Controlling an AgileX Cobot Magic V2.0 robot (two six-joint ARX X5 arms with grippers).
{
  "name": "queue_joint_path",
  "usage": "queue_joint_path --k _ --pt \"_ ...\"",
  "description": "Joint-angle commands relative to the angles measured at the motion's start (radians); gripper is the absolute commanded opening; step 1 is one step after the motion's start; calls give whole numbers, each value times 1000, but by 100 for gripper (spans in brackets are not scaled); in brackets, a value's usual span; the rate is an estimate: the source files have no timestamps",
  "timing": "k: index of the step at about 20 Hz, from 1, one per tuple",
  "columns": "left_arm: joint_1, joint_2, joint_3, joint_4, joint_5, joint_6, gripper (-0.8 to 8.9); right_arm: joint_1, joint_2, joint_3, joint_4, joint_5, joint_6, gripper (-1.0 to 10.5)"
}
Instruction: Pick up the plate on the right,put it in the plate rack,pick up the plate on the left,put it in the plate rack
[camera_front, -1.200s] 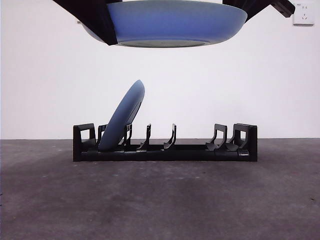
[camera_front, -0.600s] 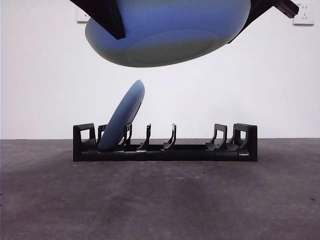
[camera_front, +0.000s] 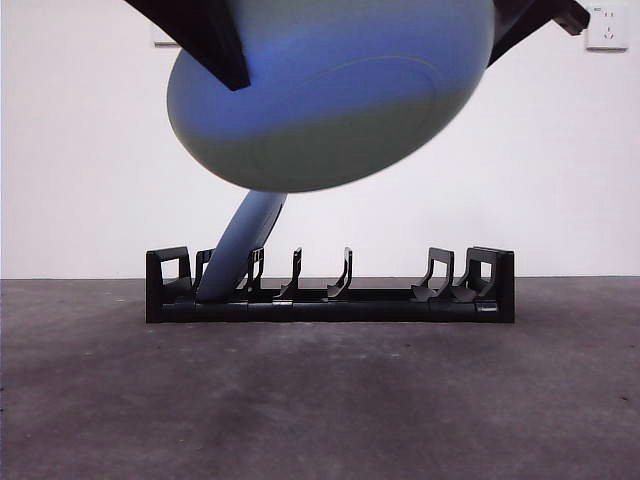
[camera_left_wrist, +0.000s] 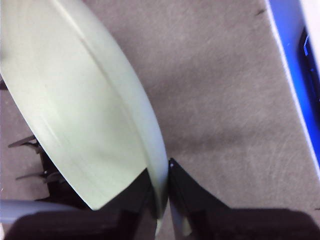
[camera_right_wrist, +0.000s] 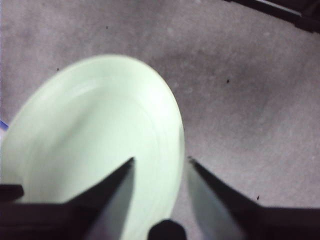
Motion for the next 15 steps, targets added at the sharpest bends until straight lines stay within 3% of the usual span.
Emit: queue_joint_path --k 1,4,9,13,15 --pt "2 2 -2 14 21 -31 -8 3 -4 34 8 19 -11 390" --pt "7 2 -2 25 65 -72 -8 3 -21 95 13 72 -4 390" --pt "109 2 -2 230 257 -299 -8 3 -154 326 15 421 18 388" --pt "223 2 -2 540 301 -572 -8 3 -296 416 13 455 19 381" --pt "277 10 -2 653 348 -655 -8 3 -350 417 -3 455 19 379"
